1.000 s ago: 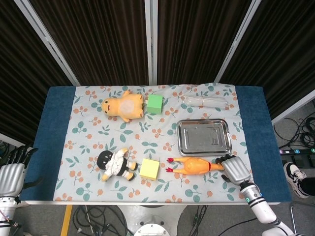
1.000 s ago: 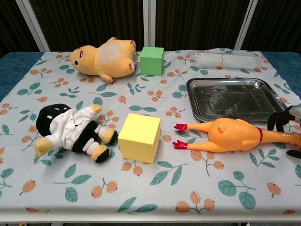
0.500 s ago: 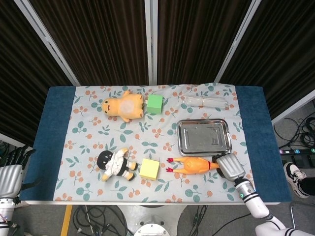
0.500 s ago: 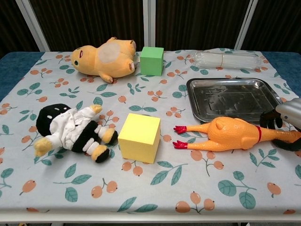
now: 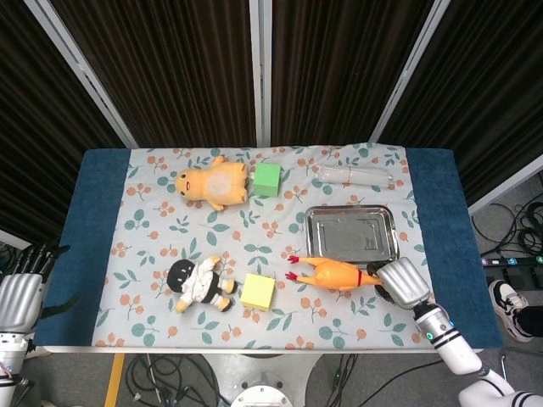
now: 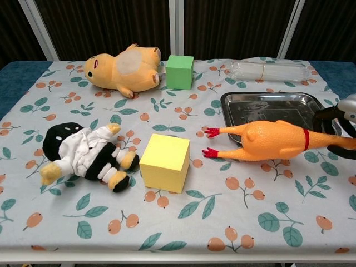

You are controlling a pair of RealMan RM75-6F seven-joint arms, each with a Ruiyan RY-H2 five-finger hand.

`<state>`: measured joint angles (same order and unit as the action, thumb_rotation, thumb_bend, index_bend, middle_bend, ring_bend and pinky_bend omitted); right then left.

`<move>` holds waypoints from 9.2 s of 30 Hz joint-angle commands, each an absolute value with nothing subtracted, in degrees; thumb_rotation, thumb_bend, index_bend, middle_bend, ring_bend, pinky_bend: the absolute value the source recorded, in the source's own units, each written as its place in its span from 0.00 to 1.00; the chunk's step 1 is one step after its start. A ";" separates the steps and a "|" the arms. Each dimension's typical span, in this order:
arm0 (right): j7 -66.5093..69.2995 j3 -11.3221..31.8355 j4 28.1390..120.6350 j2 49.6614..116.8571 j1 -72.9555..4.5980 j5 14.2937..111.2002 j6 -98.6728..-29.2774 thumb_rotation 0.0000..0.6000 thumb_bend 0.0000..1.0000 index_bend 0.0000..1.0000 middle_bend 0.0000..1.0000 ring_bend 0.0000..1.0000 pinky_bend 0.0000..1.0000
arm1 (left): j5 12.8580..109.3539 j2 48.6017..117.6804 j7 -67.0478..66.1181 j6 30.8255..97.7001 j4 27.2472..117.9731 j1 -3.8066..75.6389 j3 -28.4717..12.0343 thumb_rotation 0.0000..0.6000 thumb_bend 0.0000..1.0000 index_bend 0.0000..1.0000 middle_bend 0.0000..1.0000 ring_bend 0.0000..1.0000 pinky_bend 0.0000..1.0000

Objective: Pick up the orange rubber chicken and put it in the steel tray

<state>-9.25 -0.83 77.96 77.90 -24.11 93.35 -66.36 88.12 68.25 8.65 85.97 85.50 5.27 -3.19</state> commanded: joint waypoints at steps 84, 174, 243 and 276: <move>-31.65 13.14 88.62 78.19 -56.74 80.33 -49.27 1.00 0.36 0.94 0.72 0.70 0.97 | 74.21 69.09 64.83 18.37 85.36 62.52 -8.04 1.00 0.07 0.23 0.24 0.19 0.32; -24.06 10.59 89.17 79.00 -56.33 82.21 -53.35 1.00 0.36 0.94 0.73 0.70 0.97 | 66.11 77.85 48.54 19.93 80.79 51.36 -19.18 1.00 0.57 0.76 0.83 0.78 0.87; 44.76 -2.40 50.55 82.10 -34.06 89.73 -60.88 1.00 0.35 0.94 0.73 0.70 0.97 | 61.98 74.19 23.69 42.48 86.28 40.18 -14.34 1.00 0.17 0.20 0.13 0.10 0.22; 44.81 -4.29 41.17 87.47 -34.82 90.43 -52.81 1.00 0.00 0.00 0.13 0.02 0.23 | 60.58 74.09 22.81 41.38 86.06 39.56 -14.92 1.00 0.17 0.20 0.13 0.10 0.22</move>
<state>45.59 -4.40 39.74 88.57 -34.91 90.80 -53.25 60.51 74.13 23.06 41.35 86.16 39.54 -15.00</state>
